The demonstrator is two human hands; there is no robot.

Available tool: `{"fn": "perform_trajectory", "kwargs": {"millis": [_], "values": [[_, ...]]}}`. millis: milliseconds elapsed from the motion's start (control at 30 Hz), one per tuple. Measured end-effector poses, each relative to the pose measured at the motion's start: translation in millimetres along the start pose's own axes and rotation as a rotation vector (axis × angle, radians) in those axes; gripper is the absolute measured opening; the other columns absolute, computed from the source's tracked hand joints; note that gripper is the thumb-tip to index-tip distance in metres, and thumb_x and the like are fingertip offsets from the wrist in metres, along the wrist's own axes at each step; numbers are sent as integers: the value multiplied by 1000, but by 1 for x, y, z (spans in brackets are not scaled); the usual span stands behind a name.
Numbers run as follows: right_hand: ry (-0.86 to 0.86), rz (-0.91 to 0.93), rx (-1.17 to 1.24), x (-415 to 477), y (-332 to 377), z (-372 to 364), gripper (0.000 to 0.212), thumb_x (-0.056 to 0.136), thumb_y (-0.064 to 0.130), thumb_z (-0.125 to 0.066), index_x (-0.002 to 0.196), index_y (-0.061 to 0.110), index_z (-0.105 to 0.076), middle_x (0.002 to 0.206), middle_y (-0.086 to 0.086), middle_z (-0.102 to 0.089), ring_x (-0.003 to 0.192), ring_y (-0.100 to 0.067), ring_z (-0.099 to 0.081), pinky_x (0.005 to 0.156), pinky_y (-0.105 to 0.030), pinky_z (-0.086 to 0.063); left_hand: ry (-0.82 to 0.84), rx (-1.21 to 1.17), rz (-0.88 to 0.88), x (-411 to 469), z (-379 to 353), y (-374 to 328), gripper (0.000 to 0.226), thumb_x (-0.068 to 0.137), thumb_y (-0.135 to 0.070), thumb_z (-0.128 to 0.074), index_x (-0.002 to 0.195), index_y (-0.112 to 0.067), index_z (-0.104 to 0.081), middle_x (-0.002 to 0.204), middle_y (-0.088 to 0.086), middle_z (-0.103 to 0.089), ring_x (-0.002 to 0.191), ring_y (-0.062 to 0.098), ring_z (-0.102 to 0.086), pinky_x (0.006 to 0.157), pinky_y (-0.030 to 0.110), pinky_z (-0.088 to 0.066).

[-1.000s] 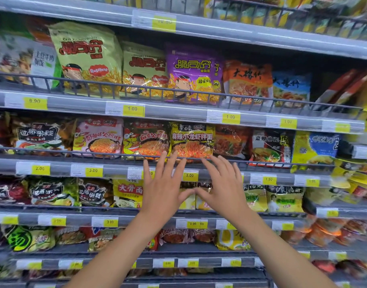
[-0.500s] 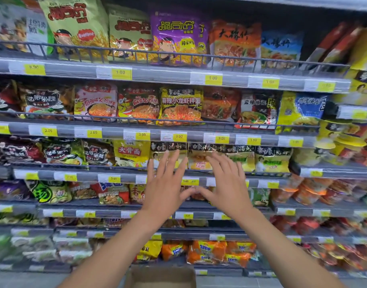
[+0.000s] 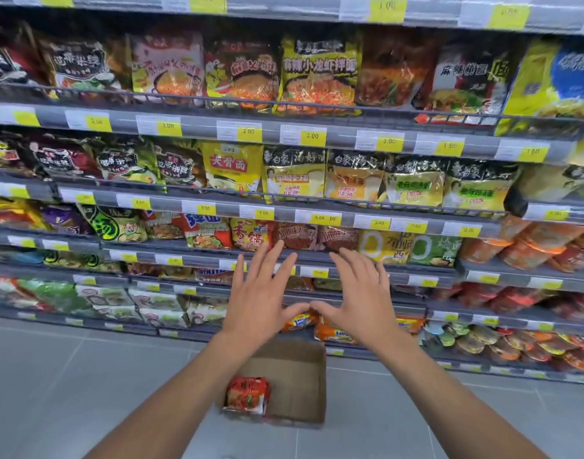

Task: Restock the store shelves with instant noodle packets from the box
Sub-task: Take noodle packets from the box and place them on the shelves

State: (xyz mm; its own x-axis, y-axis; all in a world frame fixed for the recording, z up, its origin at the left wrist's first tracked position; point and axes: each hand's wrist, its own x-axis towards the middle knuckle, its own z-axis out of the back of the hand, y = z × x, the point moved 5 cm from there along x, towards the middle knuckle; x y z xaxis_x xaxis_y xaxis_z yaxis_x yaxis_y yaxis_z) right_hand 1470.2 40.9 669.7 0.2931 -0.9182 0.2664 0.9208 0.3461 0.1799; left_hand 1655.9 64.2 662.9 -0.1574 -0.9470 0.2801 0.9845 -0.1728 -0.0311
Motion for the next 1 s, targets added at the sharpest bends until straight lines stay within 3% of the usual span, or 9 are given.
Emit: {"fn": "perform_trajectory", "kwargs": {"millis": [133, 333, 433, 633, 800, 1000], "values": [[91, -4, 13, -5, 16, -38, 94, 75, 79, -57, 151, 28, -34, 158, 4, -32, 148, -21, -26, 121, -57, -19, 68, -26, 32, -19, -27, 21, 95, 80, -87, -29, 155, -29, -29, 167, -1, -15, 155, 24, -10, 120, 60, -19], [202, -27, 39, -11, 44, -103, 97, 71, 79, -60, 150, 28, -37, 155, 6, -35, 145, -19, -31, 120, -56, -19, 164, -56, 76, -47, -73, 70, 95, 76, -80, -56, 154, -31, -30, 167, -1, -15, 155, 23, -9, 122, 56, -13], [293, -51, 33, -14, 58, -136, 96, 72, 79, -59, 151, 30, -33, 155, 7, -34, 145, -18, -30, 121, -55, -17, 233, -64, 79, -62, -99, 100, 94, 80, -79, -54, 155, -32, -24, 167, -1, -11, 155, 24, -6, 122, 58, -14], [464, -125, 78, -29, 69, -193, 95, 78, 76, -53, 155, 30, -23, 160, 8, -24, 150, -19, -20, 124, -53, -8, 347, -70, 54, -80, -150, 146, 90, 83, -72, -57, 155, -26, -30, 166, 5, -19, 153, 30, -17, 119, 59, -24], [559, -188, 111, -41, 61, -241, 94, 75, 76, -56, 153, 34, -24, 157, 13, -25, 147, -15, -20, 124, -45, -6, 449, -124, 102, -93, -205, 163, 85, 83, -65, -63, 153, -26, -34, 161, 3, -30, 144, 29, -34, 112, 47, -38], [672, -222, 158, -60, 51, -317, 92, 74, 76, -58, 149, 29, -33, 151, 10, -37, 141, -17, -32, 122, -46, -17, 531, -165, 151, -117, -279, 158, 82, 81, -55, -71, 148, -24, -37, 155, 3, -38, 131, 27, -45, 98, 45, -48]]}}
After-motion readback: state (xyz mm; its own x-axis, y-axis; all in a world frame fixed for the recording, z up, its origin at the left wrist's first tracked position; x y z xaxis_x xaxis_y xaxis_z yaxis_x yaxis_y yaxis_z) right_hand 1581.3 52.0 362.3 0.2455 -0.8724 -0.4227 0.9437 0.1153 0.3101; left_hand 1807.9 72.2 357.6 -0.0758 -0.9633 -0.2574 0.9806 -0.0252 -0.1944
